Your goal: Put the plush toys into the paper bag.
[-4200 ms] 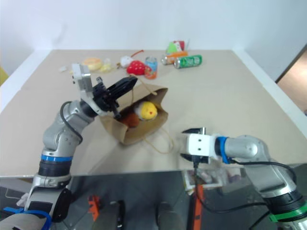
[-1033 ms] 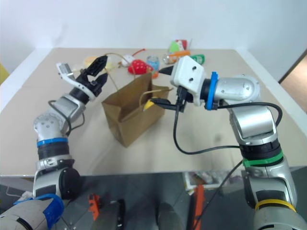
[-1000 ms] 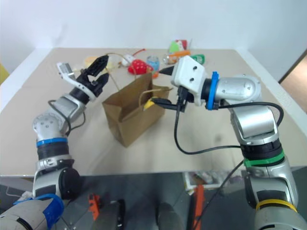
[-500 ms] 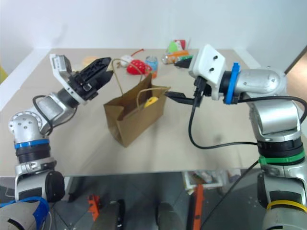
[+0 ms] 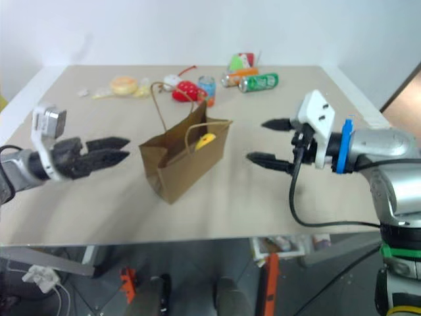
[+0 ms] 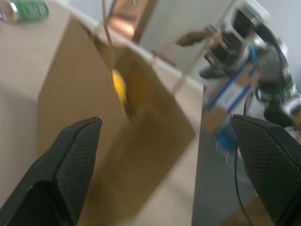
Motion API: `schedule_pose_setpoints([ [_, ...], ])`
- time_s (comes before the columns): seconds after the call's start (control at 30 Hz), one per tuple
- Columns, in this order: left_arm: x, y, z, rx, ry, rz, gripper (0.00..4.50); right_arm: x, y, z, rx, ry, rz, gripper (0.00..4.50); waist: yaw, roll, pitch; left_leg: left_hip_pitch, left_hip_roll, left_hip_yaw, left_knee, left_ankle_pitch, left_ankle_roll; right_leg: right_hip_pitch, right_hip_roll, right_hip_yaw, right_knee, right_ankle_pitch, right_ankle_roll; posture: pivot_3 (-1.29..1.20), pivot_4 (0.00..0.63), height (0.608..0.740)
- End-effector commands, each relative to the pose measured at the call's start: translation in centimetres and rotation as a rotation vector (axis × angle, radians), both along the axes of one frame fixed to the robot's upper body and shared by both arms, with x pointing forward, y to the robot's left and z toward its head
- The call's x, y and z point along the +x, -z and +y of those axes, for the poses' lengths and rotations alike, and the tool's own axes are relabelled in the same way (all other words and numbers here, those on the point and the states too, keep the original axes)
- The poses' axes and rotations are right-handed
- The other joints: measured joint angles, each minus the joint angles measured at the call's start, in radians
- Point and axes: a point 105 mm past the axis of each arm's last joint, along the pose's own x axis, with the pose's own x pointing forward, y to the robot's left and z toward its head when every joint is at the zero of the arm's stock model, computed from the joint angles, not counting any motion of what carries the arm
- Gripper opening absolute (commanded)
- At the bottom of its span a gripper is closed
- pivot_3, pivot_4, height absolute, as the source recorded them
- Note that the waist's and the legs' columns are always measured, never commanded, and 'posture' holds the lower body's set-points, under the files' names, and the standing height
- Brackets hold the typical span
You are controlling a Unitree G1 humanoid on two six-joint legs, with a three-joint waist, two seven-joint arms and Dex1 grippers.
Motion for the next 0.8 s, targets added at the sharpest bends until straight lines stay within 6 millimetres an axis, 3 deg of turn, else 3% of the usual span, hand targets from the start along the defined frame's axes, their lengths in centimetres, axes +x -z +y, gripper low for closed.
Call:
schedule_pose_setpoints([
  [0.03, -0.5, 0.4, 1.2, 0.074, -0.013, -0.060, 4.50, -1.0, 0.3, 1.3, 0.032, -0.035, -0.013, 3.16, 0.000, 0.001, 0.000, 0.000, 0.000, 0.000, 0.000, 0.000, 0.000, 0.000, 0.000, 0.000, 0.000, 0.000, 0.000, 0.00, 0.150, 0.740],
  [0.23, -0.8, 2.8, 1.1, 0.101, -0.058, -0.072, 4.50, -1.5, 1.2, 2.7, 0.083, -0.059, 0.028, 0.03, 0.000, 0.001, 0.001, 0.000, 0.002, 0.003, 0.002, 0.000, 0.000, 0.000, -0.001, 0.000, 0.000, 0.001, -0.001, 0.00, 0.150, 0.740],
  [0.53, 0.7, 3.8, -1.2, 0.093, -0.133, -0.214, 4.50, -2.4, 3.6, 6.0, 0.075, -0.138, 0.098, 0.03, 0.002, 0.000, 0.001, 0.000, 0.004, 0.003, 0.002, 0.000, 0.000, 0.000, 0.001, 0.000, 0.000, 0.002, -0.001, 0.00, 0.150, 0.740],
  [0.8, 2.4, 3.6, -3.0, 0.072, -0.101, -0.267, 4.50, -0.3, 4.3, 7.5, 0.012, -0.124, 0.025, 0.03, 0.002, 0.000, 0.001, 0.000, 0.004, 0.004, 0.005, 0.000, 0.000, 0.001, 0.002, 0.000, 0.000, 0.004, 0.000, 0.00, 0.150, 0.740],
])
